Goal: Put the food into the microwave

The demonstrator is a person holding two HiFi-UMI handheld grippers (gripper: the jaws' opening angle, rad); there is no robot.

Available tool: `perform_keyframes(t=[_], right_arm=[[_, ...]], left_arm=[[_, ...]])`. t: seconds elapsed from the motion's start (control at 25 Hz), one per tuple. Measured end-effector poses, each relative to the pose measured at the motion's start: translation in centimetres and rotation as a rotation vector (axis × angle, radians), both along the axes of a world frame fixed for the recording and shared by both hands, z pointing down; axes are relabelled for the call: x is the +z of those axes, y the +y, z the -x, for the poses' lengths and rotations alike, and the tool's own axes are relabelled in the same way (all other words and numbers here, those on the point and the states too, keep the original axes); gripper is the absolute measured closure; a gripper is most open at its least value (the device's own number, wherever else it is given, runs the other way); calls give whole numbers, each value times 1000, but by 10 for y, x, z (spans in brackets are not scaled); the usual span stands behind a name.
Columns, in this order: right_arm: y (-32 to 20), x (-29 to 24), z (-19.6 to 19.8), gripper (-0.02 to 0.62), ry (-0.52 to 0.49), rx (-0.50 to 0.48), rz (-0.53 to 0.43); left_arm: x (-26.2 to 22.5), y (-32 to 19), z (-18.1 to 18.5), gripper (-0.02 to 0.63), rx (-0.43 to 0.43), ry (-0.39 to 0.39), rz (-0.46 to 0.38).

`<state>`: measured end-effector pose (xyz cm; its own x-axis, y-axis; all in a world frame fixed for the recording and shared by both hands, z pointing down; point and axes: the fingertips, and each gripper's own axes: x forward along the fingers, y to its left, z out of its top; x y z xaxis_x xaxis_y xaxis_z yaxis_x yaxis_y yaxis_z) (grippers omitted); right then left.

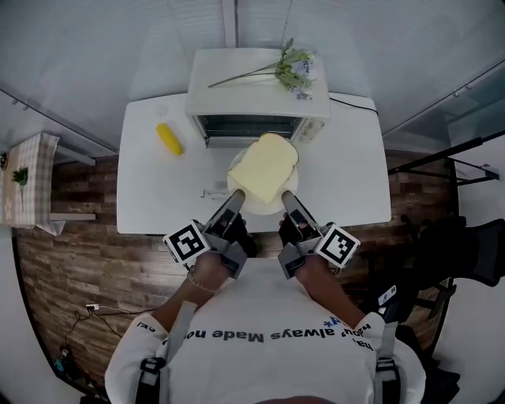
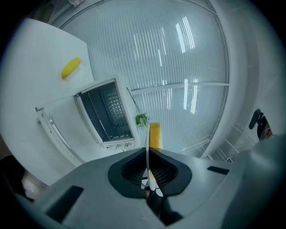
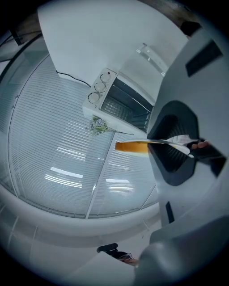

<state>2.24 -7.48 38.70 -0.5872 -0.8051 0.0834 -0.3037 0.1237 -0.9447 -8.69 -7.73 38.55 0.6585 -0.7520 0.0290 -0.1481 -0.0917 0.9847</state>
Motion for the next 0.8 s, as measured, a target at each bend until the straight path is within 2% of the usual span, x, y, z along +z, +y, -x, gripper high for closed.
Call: perform_keyframes(t=[0.36, 0.8], right_arm=[[-50, 2, 16, 571, -1, 9, 11], [-73, 4, -6, 571, -5, -7, 17]], left_arm=[[-1, -51, 15, 588, 6, 15, 3], [0, -75, -8, 588, -2, 10, 9]])
